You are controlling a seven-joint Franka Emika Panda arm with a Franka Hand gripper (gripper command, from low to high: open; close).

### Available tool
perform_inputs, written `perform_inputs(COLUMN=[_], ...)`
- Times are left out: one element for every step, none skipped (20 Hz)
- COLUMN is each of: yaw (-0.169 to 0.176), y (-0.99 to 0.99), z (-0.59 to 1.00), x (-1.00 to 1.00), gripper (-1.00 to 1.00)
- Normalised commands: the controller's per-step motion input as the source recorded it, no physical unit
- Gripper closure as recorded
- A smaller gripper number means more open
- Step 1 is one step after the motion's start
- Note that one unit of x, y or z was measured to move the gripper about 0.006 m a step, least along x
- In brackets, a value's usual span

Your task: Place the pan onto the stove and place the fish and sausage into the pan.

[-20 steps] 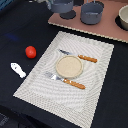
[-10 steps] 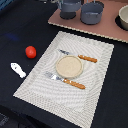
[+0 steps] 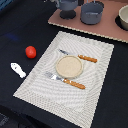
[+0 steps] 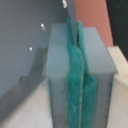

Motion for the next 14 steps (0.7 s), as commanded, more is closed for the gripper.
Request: perform_inputs(yaw=[0.000,0.000,-0.003,-0.005,-0.010,-0.009,-0.009,-0.020,-0.028,-0.029,-0.025,-0.006,0.000,0.000], y=[0.30,0.26,0.23,0.16,0.09,0.04,0.01,0.00,0.00,0.00,0.00,0.00,0.04,0.03], z=[0.00,0.00,-0.01,-0.04,-0.07,-0.09,-0.08,-0.06,-0.07,-0.10,-0.10,-0.14,-0.19,-0.20], x=[0.40,0.39,0.38,0.35,0.29,0.25,0.27,0.26,0.26,0.26,0.20,0.14,0.05,0.03], gripper=[1.00,1.00,1.00,1.00,1.00,1.00,1.00,1.00,1.00,1.00,1.00,1.00,1.00,1.00])
